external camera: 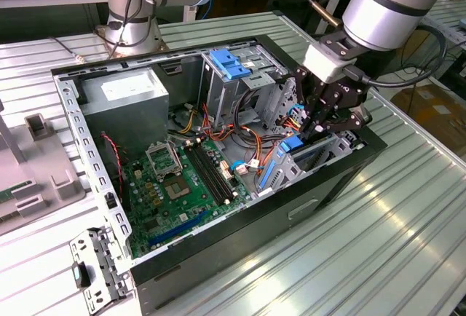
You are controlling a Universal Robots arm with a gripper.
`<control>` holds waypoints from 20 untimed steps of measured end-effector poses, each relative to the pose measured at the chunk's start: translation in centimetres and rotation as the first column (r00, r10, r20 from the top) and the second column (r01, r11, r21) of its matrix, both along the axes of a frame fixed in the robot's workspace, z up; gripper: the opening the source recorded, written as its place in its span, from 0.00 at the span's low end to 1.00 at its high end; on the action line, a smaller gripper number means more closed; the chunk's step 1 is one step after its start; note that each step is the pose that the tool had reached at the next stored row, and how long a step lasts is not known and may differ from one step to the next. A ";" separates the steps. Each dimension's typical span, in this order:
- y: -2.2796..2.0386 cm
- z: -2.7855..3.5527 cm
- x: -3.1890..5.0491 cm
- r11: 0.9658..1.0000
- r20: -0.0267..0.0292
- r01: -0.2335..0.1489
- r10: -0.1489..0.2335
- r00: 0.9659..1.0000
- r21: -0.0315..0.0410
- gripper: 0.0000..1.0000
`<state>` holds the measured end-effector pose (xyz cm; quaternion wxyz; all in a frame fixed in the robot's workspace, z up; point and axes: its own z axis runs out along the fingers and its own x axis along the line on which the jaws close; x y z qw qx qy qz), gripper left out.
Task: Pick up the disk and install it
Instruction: 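Insert the first disk wire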
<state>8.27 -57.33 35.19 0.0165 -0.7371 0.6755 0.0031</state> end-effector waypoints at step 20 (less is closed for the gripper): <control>1.01 -0.54 3.17 0.999 -0.008 0.053 -0.053 0.999 0.000 0.18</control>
